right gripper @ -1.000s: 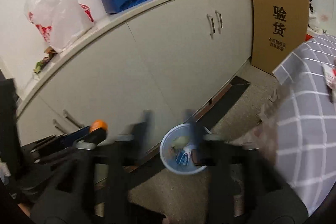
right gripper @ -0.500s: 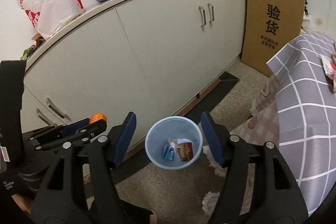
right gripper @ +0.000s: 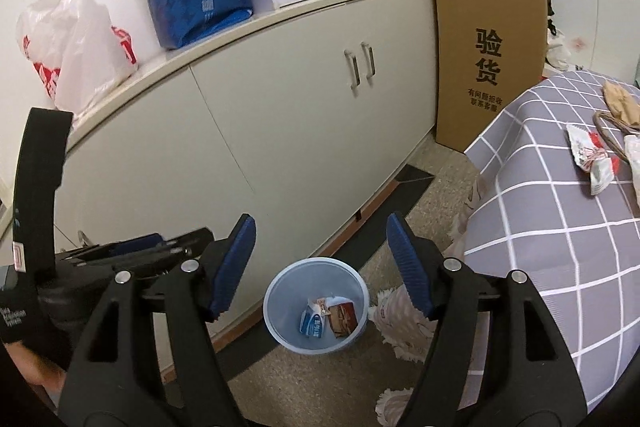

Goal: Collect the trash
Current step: 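Carry the cap and wrapper to the wastebasket and drop them in, then grasp the white-red wrapper with the left tool while the right tool grasps the white plastic bag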

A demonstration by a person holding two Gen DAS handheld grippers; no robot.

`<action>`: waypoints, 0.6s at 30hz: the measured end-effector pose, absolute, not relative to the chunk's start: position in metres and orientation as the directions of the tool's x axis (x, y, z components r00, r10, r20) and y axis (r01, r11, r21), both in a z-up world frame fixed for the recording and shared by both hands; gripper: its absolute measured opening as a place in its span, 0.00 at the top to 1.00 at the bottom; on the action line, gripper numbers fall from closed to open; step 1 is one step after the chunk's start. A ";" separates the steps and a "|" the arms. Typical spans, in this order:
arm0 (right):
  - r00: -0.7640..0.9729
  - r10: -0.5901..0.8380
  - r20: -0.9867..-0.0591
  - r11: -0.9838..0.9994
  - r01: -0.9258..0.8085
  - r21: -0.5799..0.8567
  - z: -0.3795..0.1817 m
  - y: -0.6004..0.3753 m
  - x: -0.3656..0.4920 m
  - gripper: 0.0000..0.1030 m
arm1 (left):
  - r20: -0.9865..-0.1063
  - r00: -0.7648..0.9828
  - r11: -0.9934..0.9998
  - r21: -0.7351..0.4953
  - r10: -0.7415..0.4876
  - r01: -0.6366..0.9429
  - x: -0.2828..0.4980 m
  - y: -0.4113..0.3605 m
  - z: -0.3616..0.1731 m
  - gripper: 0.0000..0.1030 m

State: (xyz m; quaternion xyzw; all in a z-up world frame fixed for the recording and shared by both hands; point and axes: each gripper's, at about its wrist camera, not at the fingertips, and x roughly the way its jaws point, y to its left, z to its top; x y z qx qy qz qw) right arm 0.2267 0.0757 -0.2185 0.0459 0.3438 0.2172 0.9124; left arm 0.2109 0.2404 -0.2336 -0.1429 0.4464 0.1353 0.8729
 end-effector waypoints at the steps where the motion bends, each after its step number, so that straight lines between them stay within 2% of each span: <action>1: 0.672 0.428 -0.605 0.902 -0.364 0.234 -0.217 0.074 0.226 0.34 | -0.817 0.565 0.921 -0.125 0.115 -0.368 0.210 0.240 -0.232 0.35; 11: 0.677 0.438 -0.592 0.899 -0.355 0.258 -0.198 0.057 0.210 0.34 | -0.796 0.592 0.930 -0.115 0.123 -0.349 0.187 0.217 -0.201 0.35; 18: 0.719 0.420 -0.553 0.907 -0.313 0.282 -0.173 0.020 0.189 0.33 | -0.746 0.658 0.958 -0.102 0.106 -0.270 0.177 0.170 -0.164 0.35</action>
